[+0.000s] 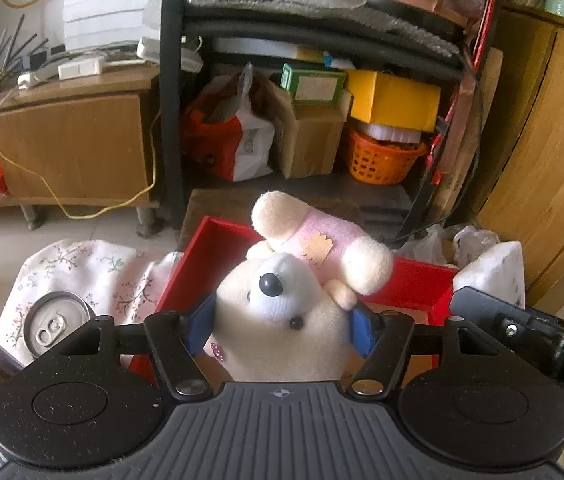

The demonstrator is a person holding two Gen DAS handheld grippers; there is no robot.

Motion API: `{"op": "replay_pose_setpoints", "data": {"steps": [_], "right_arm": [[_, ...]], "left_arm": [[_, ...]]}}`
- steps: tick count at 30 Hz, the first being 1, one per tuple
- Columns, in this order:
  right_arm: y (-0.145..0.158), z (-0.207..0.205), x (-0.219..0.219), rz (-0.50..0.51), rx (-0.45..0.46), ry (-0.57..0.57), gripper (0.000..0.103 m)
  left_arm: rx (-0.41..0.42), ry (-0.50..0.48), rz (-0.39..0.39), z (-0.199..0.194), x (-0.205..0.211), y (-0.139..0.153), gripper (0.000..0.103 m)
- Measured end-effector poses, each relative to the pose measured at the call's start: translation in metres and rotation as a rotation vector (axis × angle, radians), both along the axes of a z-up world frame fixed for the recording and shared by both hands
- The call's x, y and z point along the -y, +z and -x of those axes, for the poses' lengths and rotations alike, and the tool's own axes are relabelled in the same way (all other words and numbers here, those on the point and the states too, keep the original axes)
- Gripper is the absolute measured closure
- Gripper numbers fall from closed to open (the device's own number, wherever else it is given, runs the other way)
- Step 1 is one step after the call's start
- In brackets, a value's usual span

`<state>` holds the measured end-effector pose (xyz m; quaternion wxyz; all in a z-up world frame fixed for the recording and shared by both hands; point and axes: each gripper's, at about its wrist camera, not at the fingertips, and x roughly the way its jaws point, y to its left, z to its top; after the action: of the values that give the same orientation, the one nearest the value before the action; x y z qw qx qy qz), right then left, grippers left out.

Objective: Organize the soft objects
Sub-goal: 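Carry the bear with the left tool over the red box while the right tool carries the sponge, then open the left tool to drop the bear into the box while the right tool releases the sponge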

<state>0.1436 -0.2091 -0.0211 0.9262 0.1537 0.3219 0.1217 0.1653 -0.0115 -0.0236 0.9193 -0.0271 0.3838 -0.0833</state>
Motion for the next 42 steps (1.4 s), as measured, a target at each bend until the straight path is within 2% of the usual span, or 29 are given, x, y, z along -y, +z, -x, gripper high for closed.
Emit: {"op": "replay_pose_setpoints", "data": {"steps": [4, 8, 10, 12, 14, 21, 28, 42], "right_arm": [[-0.015, -0.011, 0.001, 0.004, -0.056, -0.004, 0.057], [-0.021, -0.015, 0.0, 0.032, -0.086, -0.015, 0.051], [-0.021, -0.014, 0.0, 0.034, -0.088, -0.019, 0.05], [-0.02, -0.014, 0.001, 0.039, -0.09, -0.024, 0.046], [-0.019, -0.013, 0.002, 0.039, -0.085, -0.032, 0.043], [-0.008, -0.002, 0.004, 0.008, -0.082, -0.04, 0.043], [0.003, 0.02, 0.003, 0.032, -0.07, -0.034, 0.043], [0.002, 0.046, 0.011, 0.074, -0.08, -0.062, 0.043]], "left_arm": [[-0.027, 0.007, -0.005, -0.004, 0.0, -0.009, 0.036], [-0.037, -0.007, -0.009, -0.005, 0.001, -0.011, 0.032], [-0.024, -0.009, -0.023, -0.004, 0.004, -0.009, 0.028], [-0.015, -0.016, -0.021, -0.002, 0.005, -0.006, 0.017], [-0.012, -0.015, -0.021, 0.0, 0.004, -0.005, 0.016], [-0.035, -0.001, 0.008, 0.008, -0.002, -0.002, 0.015], [-0.036, -0.006, 0.0, 0.025, -0.004, 0.003, 0.015], [-0.034, -0.005, -0.017, 0.053, -0.007, 0.003, 0.015]]}}
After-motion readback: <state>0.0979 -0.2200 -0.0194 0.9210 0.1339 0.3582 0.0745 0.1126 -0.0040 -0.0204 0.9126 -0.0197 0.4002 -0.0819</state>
